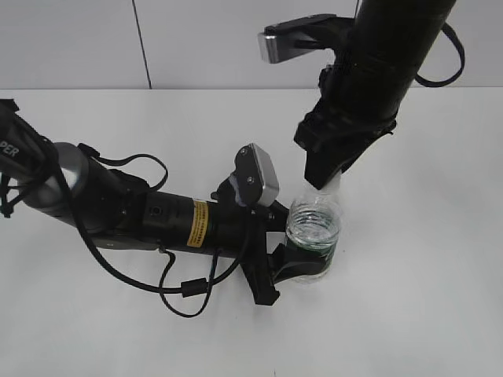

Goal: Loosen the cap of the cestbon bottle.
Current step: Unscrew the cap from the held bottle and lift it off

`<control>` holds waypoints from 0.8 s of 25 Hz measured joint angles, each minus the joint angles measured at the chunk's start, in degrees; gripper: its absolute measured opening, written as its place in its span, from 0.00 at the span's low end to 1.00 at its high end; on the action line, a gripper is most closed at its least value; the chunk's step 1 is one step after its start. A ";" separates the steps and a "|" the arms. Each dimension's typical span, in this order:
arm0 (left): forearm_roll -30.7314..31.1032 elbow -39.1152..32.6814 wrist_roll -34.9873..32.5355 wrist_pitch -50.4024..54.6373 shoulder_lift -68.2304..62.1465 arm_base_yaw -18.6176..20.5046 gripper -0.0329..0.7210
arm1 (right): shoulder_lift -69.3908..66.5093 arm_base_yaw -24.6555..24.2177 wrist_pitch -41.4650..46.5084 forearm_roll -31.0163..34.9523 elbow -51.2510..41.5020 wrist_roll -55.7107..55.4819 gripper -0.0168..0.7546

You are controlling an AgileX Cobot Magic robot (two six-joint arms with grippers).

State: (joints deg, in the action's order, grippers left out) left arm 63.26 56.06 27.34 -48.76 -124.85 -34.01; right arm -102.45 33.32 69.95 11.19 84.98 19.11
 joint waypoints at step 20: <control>-0.21 0.06 -0.05 0.17 0.00 -0.06 0.59 | 0.05 0.17 0.05 -2.27 0.53 56.60 0.43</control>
State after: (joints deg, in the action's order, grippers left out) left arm 63.06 56.13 27.29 -48.59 -124.85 -34.07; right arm -102.40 33.49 69.99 8.92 85.51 75.71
